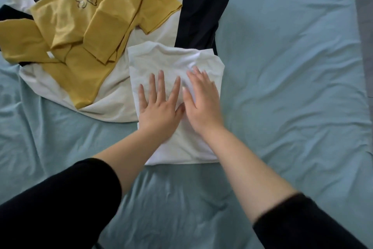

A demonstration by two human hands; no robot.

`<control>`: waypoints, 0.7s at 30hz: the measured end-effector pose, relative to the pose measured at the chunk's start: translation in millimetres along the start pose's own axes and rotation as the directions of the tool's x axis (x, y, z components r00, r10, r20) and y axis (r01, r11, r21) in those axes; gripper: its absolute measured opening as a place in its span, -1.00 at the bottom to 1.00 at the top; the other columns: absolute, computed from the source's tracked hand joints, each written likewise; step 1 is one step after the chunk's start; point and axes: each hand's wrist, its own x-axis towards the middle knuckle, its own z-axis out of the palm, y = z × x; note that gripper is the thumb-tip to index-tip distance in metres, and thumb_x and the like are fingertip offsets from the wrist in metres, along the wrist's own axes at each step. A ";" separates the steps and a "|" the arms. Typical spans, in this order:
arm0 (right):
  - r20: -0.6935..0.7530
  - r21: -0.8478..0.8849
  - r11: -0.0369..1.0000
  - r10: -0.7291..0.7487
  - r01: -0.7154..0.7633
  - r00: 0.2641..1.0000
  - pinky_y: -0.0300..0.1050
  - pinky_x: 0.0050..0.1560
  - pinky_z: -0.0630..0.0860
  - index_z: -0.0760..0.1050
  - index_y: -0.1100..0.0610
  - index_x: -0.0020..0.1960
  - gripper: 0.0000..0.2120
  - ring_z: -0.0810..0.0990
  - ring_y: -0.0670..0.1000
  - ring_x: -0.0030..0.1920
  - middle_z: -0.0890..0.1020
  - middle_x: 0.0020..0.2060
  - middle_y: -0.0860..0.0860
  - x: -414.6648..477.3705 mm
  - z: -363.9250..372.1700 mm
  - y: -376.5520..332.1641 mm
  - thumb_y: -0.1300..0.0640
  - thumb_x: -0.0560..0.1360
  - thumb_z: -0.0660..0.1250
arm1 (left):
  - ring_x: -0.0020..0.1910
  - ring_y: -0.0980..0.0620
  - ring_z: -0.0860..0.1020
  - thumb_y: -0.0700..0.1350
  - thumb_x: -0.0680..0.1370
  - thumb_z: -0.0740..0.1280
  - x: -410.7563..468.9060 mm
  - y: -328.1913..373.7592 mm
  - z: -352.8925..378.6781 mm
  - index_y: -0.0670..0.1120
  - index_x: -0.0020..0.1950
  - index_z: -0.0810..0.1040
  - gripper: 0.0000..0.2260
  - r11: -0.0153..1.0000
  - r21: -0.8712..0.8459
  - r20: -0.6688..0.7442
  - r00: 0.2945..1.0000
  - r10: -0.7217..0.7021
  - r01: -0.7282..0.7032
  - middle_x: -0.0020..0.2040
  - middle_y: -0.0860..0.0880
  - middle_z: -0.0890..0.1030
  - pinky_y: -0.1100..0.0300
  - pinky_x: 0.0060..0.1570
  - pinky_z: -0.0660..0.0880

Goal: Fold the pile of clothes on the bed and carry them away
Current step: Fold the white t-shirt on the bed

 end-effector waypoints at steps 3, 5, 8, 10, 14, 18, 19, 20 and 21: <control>0.264 -0.371 0.927 0.051 0.052 0.963 -0.04 0.51 -0.29 -0.07 -0.06 0.58 -0.48 -0.20 -0.10 0.55 -0.10 0.58 -0.10 27.8 23.4 24.6 -0.15 0.65 -0.13 | 0.50 -0.08 -0.42 0.28 0.58 -0.29 -6.8 -8.3 19.0 0.10 0.50 -0.42 -0.43 0.991 0.136 0.020 1.000 -0.006 0.003 0.55 -0.08 -0.37 -0.11 0.45 -0.39; 0.254 -0.537 0.840 0.072 0.079 0.965 0.03 0.51 -0.32 -0.21 -0.10 0.57 -0.41 -0.27 -0.10 0.54 -0.22 0.56 -0.12 25.8 29.1 39.2 -0.26 0.60 -0.24 | 0.50 -0.08 -0.42 0.29 0.58 -0.30 -13.9 -17.3 25.7 0.08 0.50 -0.42 -0.42 0.988 0.147 -0.001 0.999 0.037 -0.037 0.55 -0.06 -0.36 -0.07 0.43 -0.44; 0.153 -0.580 0.812 0.042 0.056 0.987 0.08 0.51 -0.32 -0.25 -0.07 0.56 -0.37 -0.27 -0.03 0.55 -0.22 0.56 -0.06 -2.6 37.2 41.3 -0.29 0.57 -0.26 | 0.49 -0.07 -0.45 0.34 0.55 -0.32 -38.7 -32.4 32.6 0.13 0.51 -0.44 -0.39 0.988 0.128 0.002 0.997 0.082 -0.082 0.53 -0.04 -0.42 -0.08 0.41 -0.47; 0.155 -0.584 0.807 0.001 0.091 0.988 0.12 0.51 -0.26 -0.17 -0.03 0.57 -0.36 -0.18 0.02 0.56 -0.14 0.57 0.02 -38.8 39.2 45.2 -0.29 0.58 -0.18 | 0.50 -0.09 -0.42 0.40 0.51 -0.28 -65.0 -42.9 36.3 0.16 0.52 -0.40 -0.34 0.985 0.131 0.052 0.993 0.109 -0.115 0.53 -0.04 -0.41 -0.15 0.43 -0.42; 0.223 -0.603 0.784 -0.013 0.148 0.975 0.24 0.49 0.05 0.07 0.02 0.56 -0.34 0.05 0.11 0.55 0.06 0.55 0.08 -102.0 24.3 50.6 -0.29 0.56 -0.04 | 0.51 -0.15 -0.36 0.45 0.45 -0.24 -112.0 -61.5 33.3 0.13 0.53 -0.35 -0.25 0.982 0.096 0.220 0.966 0.137 -0.162 0.52 -0.05 -0.41 -0.18 0.45 -0.34; 0.255 -0.374 0.927 0.073 0.029 0.964 0.07 0.51 0.08 0.04 0.01 0.56 -0.35 -0.05 0.02 0.56 -0.04 0.57 0.04 -122.9 3.8 41.6 -0.17 0.57 0.17 | 0.54 0.09 -0.23 0.41 0.50 0.01 -138.9 -67.2 14.8 0.18 0.54 -0.31 -0.23 0.962 -0.264 0.228 0.964 0.139 -0.076 0.54 0.12 -0.35 0.11 0.50 -0.20; 0.160 -0.246 0.965 0.136 -0.094 0.978 -0.03 0.48 0.13 0.16 0.09 0.54 -0.35 0.09 0.04 0.54 0.10 0.56 0.10 -126.4 -0.1 39.7 -0.07 0.55 0.30 | 0.51 0.15 0.05 0.32 0.51 0.17 -140.8 -63.6 8.5 0.16 0.56 -0.11 -0.26 0.880 -0.465 0.202 0.979 0.005 0.091 0.56 0.12 -0.09 0.15 0.46 0.08; 0.027 -0.111 0.964 0.244 -0.240 0.969 -0.09 0.42 0.21 0.29 0.17 0.48 -0.39 0.26 0.08 0.47 0.28 0.48 0.15 -130.4 -3.7 38.6 0.01 0.51 0.38 | 0.36 0.20 0.31 0.22 0.52 0.29 -140.1 -59.9 3.2 0.13 0.51 0.10 -0.37 0.733 -0.629 0.208 0.964 -0.163 0.259 0.48 0.08 0.20 0.18 0.31 0.31; -0.087 0.022 0.920 0.391 -0.390 0.916 -0.11 0.33 0.31 0.37 0.20 0.40 -0.45 0.39 0.10 0.35 0.43 0.35 0.14 -134.0 -6.3 37.7 0.05 0.49 0.42 | 0.19 0.22 0.46 0.12 0.53 0.34 -137.1 -55.9 -0.3 0.08 0.41 0.27 -0.50 0.568 -0.718 0.276 0.914 -0.298 0.402 0.32 0.07 0.43 0.21 0.13 0.43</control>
